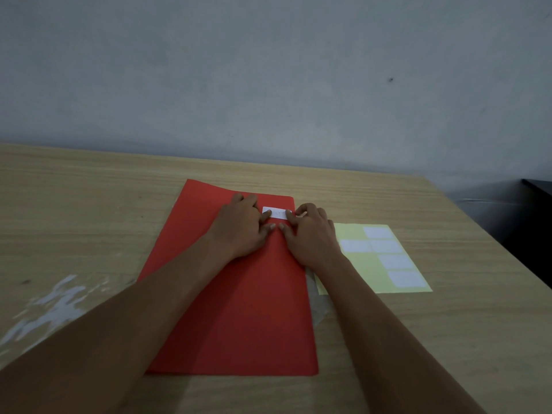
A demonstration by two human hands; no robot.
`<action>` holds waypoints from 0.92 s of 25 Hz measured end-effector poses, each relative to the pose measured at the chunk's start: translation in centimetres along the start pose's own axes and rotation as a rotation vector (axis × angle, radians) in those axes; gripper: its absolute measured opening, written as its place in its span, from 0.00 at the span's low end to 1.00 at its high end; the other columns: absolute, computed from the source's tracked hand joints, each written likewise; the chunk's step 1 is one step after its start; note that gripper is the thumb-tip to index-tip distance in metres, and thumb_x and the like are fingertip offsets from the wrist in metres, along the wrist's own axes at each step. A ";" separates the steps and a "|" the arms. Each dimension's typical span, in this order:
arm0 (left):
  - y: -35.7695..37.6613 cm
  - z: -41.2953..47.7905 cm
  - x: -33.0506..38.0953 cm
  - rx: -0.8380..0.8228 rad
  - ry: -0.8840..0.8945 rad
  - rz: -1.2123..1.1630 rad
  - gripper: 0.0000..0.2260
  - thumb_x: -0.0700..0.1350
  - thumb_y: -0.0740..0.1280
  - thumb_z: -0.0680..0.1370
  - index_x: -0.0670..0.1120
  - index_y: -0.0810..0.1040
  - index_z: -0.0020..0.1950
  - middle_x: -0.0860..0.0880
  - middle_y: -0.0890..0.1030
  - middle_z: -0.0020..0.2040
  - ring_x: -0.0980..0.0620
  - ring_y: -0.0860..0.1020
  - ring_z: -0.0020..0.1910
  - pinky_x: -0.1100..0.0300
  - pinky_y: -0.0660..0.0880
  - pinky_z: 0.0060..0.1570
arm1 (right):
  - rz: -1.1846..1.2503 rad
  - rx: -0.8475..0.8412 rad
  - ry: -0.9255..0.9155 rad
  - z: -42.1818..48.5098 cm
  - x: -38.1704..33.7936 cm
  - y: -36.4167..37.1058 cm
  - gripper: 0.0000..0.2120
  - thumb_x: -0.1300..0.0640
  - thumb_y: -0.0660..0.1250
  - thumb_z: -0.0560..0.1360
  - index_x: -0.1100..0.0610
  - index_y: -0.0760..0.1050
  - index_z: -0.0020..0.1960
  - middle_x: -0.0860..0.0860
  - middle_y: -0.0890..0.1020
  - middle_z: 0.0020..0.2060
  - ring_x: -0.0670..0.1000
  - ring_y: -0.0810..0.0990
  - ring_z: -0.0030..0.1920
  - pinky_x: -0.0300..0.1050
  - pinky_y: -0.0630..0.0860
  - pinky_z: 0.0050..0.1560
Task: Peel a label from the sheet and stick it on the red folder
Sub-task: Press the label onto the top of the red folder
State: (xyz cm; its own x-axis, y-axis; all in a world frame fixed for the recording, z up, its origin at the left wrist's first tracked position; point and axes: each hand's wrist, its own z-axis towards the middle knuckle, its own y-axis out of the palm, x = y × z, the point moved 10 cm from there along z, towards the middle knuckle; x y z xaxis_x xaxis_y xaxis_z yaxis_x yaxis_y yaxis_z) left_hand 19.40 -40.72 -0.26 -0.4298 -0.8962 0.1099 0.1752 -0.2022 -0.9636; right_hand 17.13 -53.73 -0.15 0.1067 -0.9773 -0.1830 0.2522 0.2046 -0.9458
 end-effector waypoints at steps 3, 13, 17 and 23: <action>0.1 -0.4 0.3 -0.020 0.001 0.042 0.26 0.63 0.51 0.78 0.55 0.75 0.69 0.47 0.74 0.55 0.45 0.70 0.55 0.46 0.73 0.54 | 0.022 0.010 -0.004 -0.3 -0.1 0.1 0.20 0.43 0.57 0.80 0.41 0.72 0.70 0.50 0.71 0.64 0.53 0.67 0.65 0.51 0.65 0.62; -0.2 -0.5 1.0 -0.056 0.008 0.105 0.22 0.60 0.52 0.80 0.56 0.72 0.71 0.45 0.73 0.57 0.42 0.72 0.54 0.49 0.72 0.54 | 0.076 0.002 0.007 -0.3 0.1 -0.3 0.20 0.43 0.60 0.79 0.45 0.75 0.69 0.50 0.73 0.65 0.53 0.68 0.66 0.50 0.66 0.63; -0.6 -0.8 1.7 -0.073 0.000 0.129 0.20 0.59 0.52 0.82 0.59 0.68 0.73 0.44 0.73 0.59 0.42 0.71 0.56 0.50 0.70 0.53 | 0.102 -0.015 0.001 -0.3 0.0 -0.1 0.18 0.43 0.60 0.79 0.42 0.75 0.68 0.50 0.72 0.65 0.54 0.68 0.66 0.51 0.65 0.64; -0.6 -0.4 0.7 -0.065 -0.026 0.101 0.26 0.62 0.55 0.79 0.48 0.75 0.69 0.46 0.73 0.62 0.43 0.71 0.59 0.47 0.72 0.57 | 0.105 0.030 0.046 -0.2 0.6 -0.1 0.24 0.42 0.62 0.77 0.54 0.76 0.68 0.49 0.74 0.65 0.53 0.69 0.66 0.49 0.67 0.63</action>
State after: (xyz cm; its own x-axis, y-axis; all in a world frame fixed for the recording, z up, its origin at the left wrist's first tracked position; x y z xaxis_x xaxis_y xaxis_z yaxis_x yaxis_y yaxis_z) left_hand 18.65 -41.12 0.30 -0.3901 -0.9206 0.0173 0.1577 -0.0853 -0.9838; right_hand 16.93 -54.32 -0.21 0.0900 -0.9518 -0.2932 0.2705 0.3067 -0.9125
